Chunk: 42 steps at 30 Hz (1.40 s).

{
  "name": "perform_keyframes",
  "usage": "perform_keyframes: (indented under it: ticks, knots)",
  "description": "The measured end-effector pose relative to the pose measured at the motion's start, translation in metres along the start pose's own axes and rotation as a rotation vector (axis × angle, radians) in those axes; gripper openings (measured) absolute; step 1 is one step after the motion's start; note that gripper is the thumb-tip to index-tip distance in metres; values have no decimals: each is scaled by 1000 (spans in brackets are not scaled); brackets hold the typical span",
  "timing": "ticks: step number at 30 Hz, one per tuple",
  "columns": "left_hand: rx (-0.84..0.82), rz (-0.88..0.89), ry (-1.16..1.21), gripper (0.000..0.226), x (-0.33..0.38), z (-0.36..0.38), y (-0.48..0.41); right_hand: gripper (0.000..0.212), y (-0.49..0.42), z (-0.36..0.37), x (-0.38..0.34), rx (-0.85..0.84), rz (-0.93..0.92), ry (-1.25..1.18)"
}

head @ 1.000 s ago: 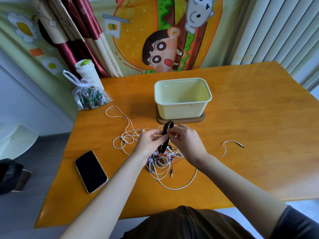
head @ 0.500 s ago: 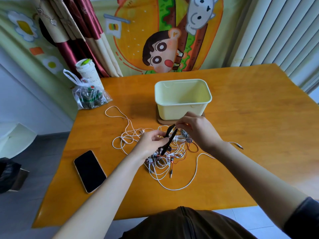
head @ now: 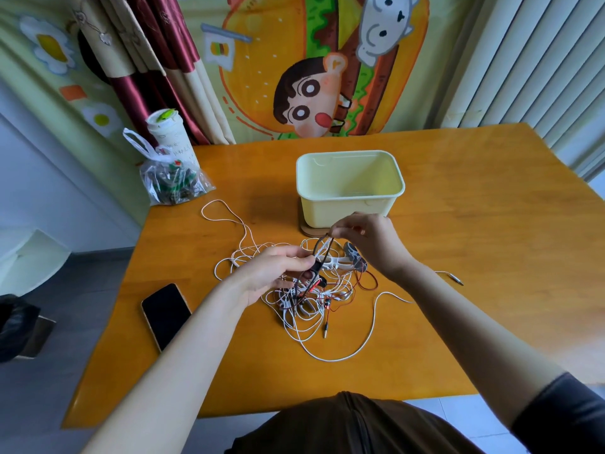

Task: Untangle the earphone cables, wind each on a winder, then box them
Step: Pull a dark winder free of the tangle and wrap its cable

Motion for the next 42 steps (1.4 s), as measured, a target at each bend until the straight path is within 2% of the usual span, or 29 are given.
perform_keyframes:
  ticks: [7,12,15,17,20,24,29,39,40,42]
  knots:
    - [-48,-32,334,14,-3,11,0,19,-3,12,11,4,102,-225]
    - [-60,-40,469,14,-2,12,1,22,0,24,22,-25,237,-364]
    - [-8,13,552,22,3,9,-3,21,8,40,25,-20,301,-438]
    - [70,43,578,11,3,4,-5,22,12,46,27,24,347,-477]
    - [161,55,630,7,1,0,-7,26,16,55,27,44,375,-452]
    - [185,30,731,6,-4,4,-15,29,21,63,22,43,378,-417]
    - [145,-108,1039,26,-10,12,-22,23,26,71,19,15,402,-400]
    - [360,-15,784,6,-19,-3,-32,19,35,77,24,-66,412,-211]
    - [411,6,693,4,-21,-8,-33,19,35,77,23,-69,405,-211]
    - [522,110,312,5,-19,-17,-31,19,35,73,20,-63,376,-183]
Point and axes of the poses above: each hand's wrist, its own y-axis away from the middle knuckle, its own z-axis out of the palm, x = y × z, the point moved 7 cm from there along -y, towards the middle knuckle
